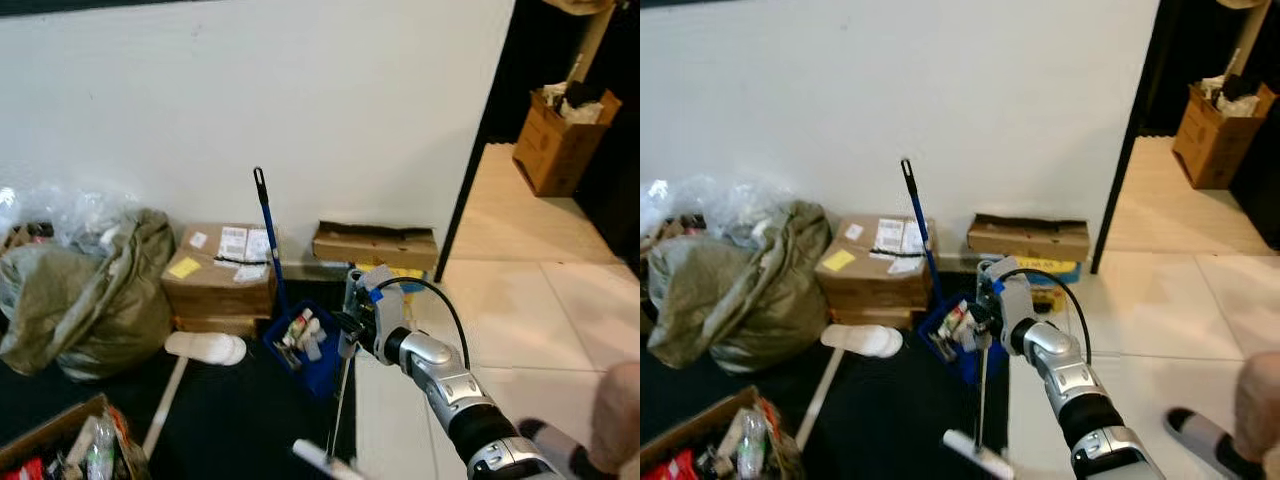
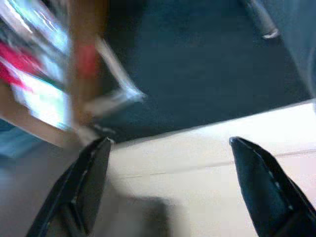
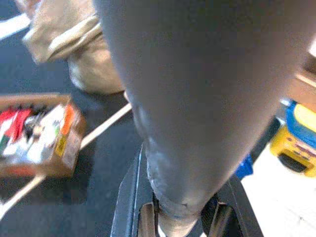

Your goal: Sweep floor

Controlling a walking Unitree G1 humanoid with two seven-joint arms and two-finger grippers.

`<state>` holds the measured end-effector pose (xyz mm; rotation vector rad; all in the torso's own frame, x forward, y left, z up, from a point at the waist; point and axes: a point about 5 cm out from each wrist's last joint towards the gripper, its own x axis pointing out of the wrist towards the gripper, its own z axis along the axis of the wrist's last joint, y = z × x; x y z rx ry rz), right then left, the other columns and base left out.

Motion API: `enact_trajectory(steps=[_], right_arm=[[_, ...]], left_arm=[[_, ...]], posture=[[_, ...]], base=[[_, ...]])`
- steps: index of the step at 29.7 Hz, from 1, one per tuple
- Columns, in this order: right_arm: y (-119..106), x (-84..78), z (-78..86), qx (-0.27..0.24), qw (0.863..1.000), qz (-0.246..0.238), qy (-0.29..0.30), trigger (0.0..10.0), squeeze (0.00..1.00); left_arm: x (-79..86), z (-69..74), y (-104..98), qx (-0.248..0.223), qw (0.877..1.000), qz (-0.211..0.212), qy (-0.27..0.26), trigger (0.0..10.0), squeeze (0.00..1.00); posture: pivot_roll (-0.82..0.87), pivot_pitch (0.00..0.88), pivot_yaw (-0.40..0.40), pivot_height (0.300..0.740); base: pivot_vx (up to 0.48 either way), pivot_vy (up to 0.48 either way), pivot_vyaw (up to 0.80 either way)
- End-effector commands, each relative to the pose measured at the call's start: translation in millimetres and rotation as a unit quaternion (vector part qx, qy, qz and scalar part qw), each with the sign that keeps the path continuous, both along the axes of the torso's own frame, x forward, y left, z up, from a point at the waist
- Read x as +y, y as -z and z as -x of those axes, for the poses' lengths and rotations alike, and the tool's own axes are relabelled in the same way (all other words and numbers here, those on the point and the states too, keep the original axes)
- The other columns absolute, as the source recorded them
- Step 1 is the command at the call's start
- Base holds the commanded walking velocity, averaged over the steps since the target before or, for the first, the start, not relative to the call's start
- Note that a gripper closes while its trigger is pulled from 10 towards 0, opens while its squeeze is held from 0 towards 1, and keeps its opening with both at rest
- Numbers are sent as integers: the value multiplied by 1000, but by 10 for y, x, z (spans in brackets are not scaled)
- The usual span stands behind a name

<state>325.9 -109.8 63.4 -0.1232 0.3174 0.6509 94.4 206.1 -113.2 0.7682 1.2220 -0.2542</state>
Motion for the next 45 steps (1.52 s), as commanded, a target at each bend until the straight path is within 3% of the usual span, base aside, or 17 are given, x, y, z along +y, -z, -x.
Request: enact_trajectory(steps=[1,3,4,5,8,13,14,16,17,18,19,20,22,24,32,38,45], right_arm=[[1,89,33,-1,1000,-10,-13,10000,0],[3,91,37,-1,1000,-10,-13,10000,0],[2,91,40,-1,1000,-10,-13,10000,0],[2,91,40,-1,1000,-10,-13,10000,0],[1,86,46,-1,1000,-9,-13,10000,0],[1,75,50,-2,1000,-7,-12,10000,0],[-23,92,57,-5,1000,-21,-15,10000,0],[-23,92,57,-5,1000,-21,-15,10000,0],[-34,115,66,-7,999,-27,-20,10000,0],[-34,115,66,-7,999,-27,-20,10000,0],[-39,147,86,-10,999,-28,-31,10000,0],[-39,147,86,-10,999,-28,-31,10000,0],[-26,207,145,-15,998,-22,-62,10000,0],[-15,231,175,-12,997,-23,-75,10000,0],[-33,240,197,-19,996,-26,-85,10000,0],[-133,331,287,-42,987,-36,-150,10000,0],[-64,320,292,-41,989,-14,-143,10000,0]], left_arm=[[-47,-508,-151,-69,988,-57,127,10000,0],[-63,-528,-155,-61,981,-70,169,10000,0],[203,-610,-232,-47,976,-87,195,10000,0],[203,-610,-232,-47,976,-87,195,10000,0],[566,-638,-343,-13,967,-112,228,10000,0],[710,-562,-361,-1,973,-117,199,10000,0],[814,-533,-386,-70,995,-45,-54,10000,0],[814,-533,-386,-70,995,-45,-54,10000,0],[829,-565,-404,-107,980,1,-166,10000,0],[829,-565,-404,-107,980,1,-166,10000,0],[802,-636,-423,-143,957,45,-247,10000,0],[802,-636,-423,-143,957,45,-247,10000,0],[605,-812,-431,-186,924,115,-312,10000,0],[500,-874,-428,-197,916,138,-322,10000,0],[162,-874,-339,-179,923,166,-296,10000,0],[-19,-567,-169,-104,959,149,-219,10000,0],[-20,-335,-88,-67,969,139,-192,10000,0]], posture=[[-116,0,1,740],[-116,0,1,740],[-119,0,-1,740],[-119,0,-1,740],[-124,2,-2,740],[-124,6,-1,740],[-124,13,2,740],[-124,13,2,740],[-124,18,3,740],[-124,18,3,740],[-120,19,3,740],[-120,19,3,740],[-120,22,6,740],[-121,23,7,740],[-122,26,13,740],[-135,27,30,740],[-124,18,27,740]], base=[[-281,0,0],[-281,0,0],[-274,0,0],[-274,0,0],[-304,0,0],[-304,0,0],[-300,0,0],[-300,0,0],[-259,0,0],[-259,0,0],[0,0,0],[0,0,0],[-120,0,791],[0,0,794],[0,0,781],[0,0,779],[0,0,779]])
